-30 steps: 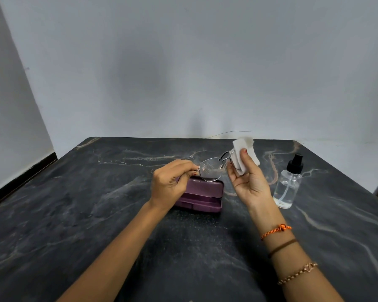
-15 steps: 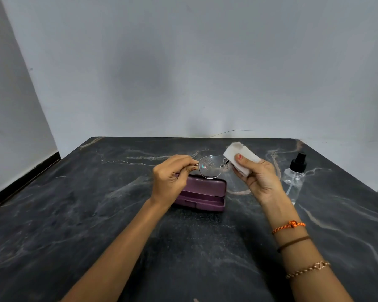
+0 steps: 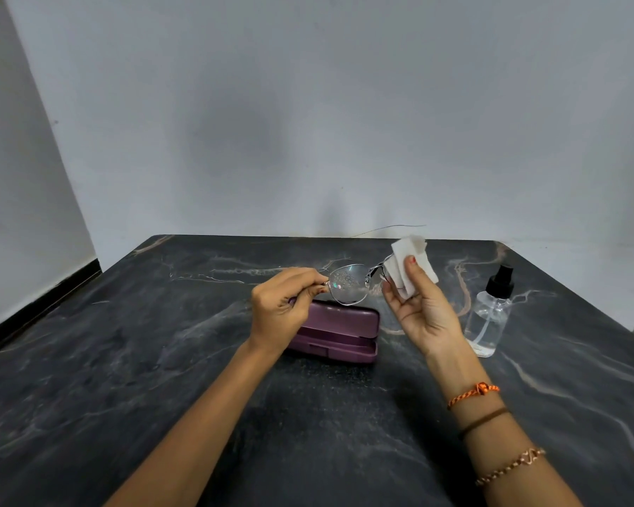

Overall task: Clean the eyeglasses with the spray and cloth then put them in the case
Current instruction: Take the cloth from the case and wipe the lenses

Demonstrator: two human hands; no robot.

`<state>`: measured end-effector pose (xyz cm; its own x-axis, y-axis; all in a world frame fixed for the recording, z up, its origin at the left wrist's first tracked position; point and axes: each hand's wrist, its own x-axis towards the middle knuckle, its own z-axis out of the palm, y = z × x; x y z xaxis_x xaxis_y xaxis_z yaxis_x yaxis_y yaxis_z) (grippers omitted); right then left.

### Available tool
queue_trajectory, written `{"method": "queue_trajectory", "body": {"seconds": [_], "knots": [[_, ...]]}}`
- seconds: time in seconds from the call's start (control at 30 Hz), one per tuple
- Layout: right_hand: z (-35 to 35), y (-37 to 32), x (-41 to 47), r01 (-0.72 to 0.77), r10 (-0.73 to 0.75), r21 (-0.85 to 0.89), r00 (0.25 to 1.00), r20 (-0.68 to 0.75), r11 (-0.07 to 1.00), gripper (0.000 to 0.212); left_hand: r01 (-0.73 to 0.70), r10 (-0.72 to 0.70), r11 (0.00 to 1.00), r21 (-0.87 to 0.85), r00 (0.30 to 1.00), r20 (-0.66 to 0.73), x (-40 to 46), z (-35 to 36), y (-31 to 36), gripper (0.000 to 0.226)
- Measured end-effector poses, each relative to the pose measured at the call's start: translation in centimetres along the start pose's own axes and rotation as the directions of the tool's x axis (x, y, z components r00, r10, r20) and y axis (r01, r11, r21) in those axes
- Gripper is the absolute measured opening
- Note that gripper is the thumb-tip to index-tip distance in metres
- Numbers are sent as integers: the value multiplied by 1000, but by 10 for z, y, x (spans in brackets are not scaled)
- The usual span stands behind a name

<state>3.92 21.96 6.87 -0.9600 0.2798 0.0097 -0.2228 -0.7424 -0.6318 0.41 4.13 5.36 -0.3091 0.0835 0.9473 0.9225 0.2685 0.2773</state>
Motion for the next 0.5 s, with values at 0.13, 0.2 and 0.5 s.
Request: {"method": "queue_trajectory", "body": {"seconds": [0.13,0.2,0.5], "knots": [[3,6,0,23,-21,-107,1000,17,994,3,-3,3,1000,-4,1000,3,-1,2,1,9],[2,6,0,17,-13,-155,1000,27,988,7,1,-1,1000,-4,1000,-5,0,1,0,10],[-1,-11,-1,40,0,-491,997,81,870,5,27,-27,1000,-5,997,-70,4,-3,-1,7]]}}
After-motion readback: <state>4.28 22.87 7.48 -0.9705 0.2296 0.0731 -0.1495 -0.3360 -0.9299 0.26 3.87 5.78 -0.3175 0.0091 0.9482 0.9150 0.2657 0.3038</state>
